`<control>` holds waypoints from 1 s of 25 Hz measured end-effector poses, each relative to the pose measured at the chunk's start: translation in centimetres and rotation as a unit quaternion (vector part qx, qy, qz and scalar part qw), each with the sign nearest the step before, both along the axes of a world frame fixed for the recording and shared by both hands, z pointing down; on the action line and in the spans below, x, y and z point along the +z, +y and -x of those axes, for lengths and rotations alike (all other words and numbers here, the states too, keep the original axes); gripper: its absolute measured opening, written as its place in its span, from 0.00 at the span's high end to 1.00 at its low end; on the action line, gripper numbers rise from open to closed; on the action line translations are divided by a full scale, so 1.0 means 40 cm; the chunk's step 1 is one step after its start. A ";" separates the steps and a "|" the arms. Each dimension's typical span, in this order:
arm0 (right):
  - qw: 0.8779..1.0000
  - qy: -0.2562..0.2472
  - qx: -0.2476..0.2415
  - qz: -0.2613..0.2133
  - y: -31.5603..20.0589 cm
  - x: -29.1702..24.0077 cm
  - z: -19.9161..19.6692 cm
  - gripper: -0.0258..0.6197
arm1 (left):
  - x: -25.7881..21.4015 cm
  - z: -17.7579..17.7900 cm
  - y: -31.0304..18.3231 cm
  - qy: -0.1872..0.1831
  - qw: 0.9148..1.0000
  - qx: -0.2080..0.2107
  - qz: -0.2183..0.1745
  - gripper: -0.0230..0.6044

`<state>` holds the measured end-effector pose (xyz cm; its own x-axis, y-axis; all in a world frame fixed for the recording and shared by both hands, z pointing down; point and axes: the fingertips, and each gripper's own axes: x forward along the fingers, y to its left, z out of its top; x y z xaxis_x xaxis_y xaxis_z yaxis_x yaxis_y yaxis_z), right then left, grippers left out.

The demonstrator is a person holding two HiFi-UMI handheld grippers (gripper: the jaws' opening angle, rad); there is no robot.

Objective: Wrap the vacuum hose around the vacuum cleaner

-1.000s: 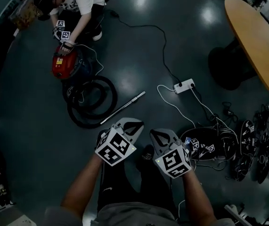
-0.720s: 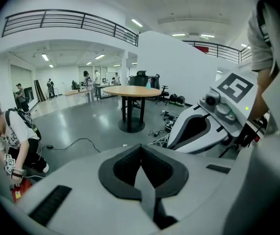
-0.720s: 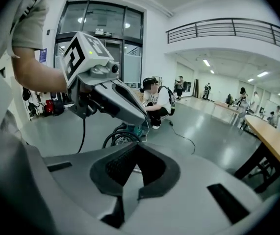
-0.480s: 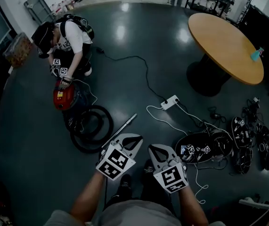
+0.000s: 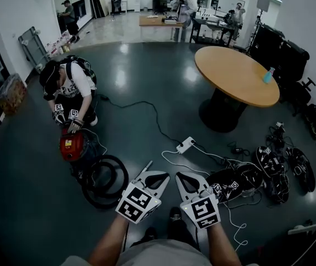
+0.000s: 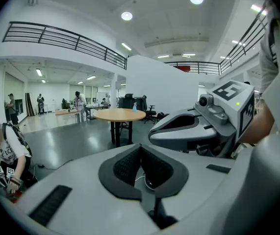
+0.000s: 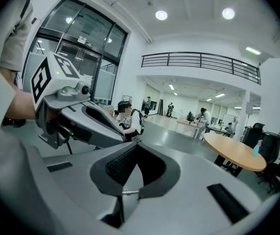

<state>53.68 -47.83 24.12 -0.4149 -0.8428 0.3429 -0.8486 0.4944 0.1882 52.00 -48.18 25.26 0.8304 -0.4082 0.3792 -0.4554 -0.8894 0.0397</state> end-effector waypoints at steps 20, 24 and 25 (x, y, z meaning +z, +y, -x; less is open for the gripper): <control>0.992 -0.089 0.043 -0.083 0.040 -0.230 0.075 0.95 | -0.207 0.061 0.038 0.067 0.996 -0.001 -0.061 0.95; 0.992 -0.093 0.037 -0.080 0.048 -0.232 0.083 0.95 | -0.217 0.061 0.052 0.072 0.995 0.005 -0.064 0.95; 0.992 -0.093 0.035 -0.079 0.050 -0.234 0.084 0.95 | -0.219 0.059 0.055 0.072 0.995 0.006 -0.065 0.95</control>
